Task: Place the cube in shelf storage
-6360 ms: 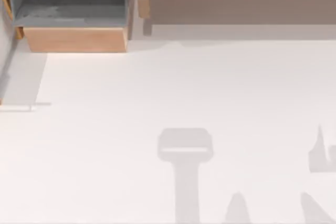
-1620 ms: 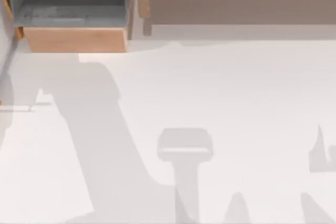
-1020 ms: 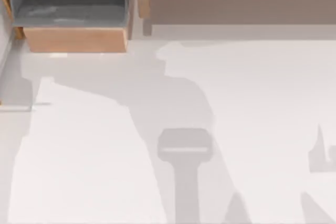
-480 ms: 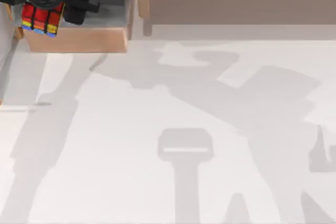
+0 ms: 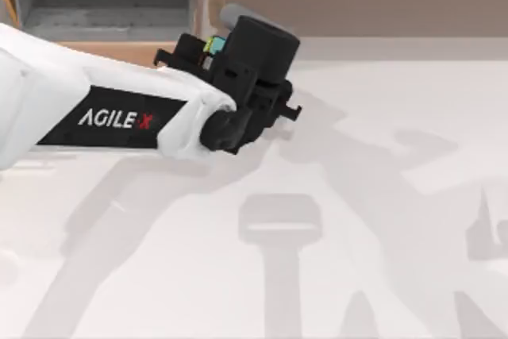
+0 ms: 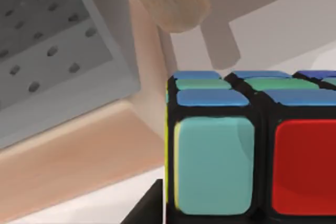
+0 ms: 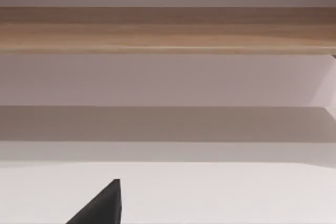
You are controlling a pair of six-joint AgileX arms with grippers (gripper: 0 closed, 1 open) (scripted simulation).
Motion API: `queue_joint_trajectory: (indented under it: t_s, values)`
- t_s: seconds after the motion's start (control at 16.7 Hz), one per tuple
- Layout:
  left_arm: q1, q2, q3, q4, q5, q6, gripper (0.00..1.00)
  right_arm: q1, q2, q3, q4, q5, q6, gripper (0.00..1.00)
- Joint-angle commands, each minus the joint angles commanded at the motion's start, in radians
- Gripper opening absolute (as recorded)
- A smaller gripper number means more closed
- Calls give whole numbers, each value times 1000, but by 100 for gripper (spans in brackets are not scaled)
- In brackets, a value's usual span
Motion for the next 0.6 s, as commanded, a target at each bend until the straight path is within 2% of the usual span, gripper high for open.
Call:
queue_joint_trajectory:
  t_s: [0.24,0.6]
  values:
    - [-100,114,-22,426,-58,40,0,0,0,0,0,0,0,100]
    - [-154,270,93,962,-116,126,0,0,0,0,0,0,0,100]
